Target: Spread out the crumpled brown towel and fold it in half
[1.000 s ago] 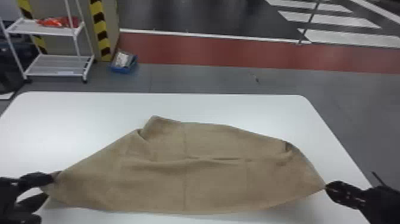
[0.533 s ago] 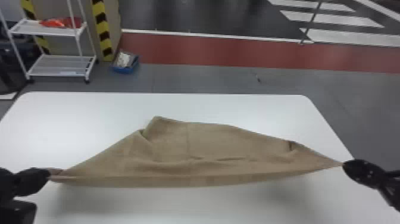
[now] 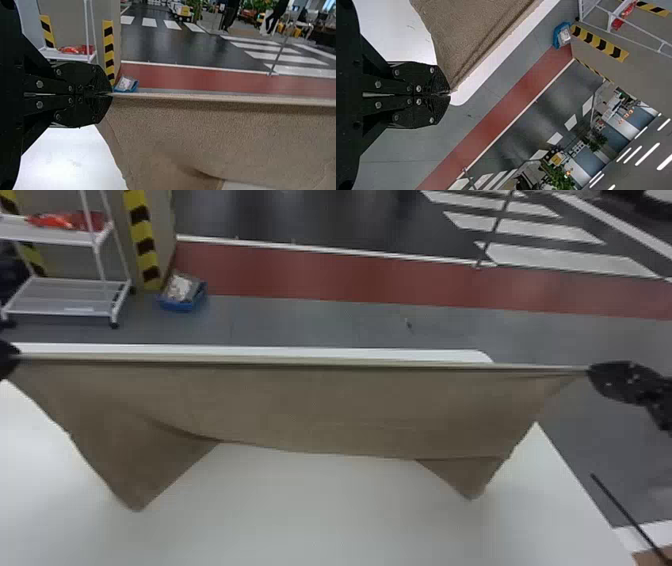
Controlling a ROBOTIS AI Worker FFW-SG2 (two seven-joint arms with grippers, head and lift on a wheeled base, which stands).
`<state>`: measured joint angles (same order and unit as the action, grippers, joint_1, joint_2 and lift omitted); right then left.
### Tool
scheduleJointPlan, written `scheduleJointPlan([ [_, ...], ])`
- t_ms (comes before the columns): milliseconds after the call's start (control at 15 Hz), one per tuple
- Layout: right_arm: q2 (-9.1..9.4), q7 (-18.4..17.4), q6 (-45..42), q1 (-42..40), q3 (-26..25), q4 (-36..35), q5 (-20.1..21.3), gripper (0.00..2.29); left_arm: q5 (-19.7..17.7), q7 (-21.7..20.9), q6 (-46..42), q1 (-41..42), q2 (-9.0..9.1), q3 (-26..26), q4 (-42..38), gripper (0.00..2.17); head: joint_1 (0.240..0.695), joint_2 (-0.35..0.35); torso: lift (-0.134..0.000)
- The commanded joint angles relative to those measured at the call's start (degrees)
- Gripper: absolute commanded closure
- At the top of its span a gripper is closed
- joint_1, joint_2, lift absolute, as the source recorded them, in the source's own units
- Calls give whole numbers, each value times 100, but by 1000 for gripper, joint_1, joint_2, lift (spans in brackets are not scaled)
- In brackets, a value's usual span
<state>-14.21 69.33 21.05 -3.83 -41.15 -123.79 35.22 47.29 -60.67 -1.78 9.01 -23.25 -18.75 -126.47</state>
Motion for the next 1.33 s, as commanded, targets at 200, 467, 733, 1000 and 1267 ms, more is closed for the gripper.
scheduleJointPlan([
  [200, -152, -394, 1266, 1227, 1338, 759, 504, 1663, -19, 46, 1247, -1525, 365, 1269, 641, 1737, 598, -202, -125],
  [467, -169, -1062, 1530, 2554, 2006, 1990, 925, 1663, 280, 354, 1510, -3116, 1025, 2121, 2197, 1737, 516, -212, -125],
  [733, -301, -1448, 1741, 3494, 2120, 2587, 996, 1663, 368, 758, 1510, -4469, 1350, 2288, 3207, 1737, 421, -234, -125],
  [1000, -741, -1150, 2532, 2483, 1698, 1225, 328, 1663, 52, 723, 1510, -3608, 1227, 1805, 2162, 1737, 319, -245, -125],
  [1267, -389, -1035, 1899, -21, 679, -418, -411, 1663, -273, 741, 860, -1261, 831, 1014, 747, 1737, 414, -260, -125],
])
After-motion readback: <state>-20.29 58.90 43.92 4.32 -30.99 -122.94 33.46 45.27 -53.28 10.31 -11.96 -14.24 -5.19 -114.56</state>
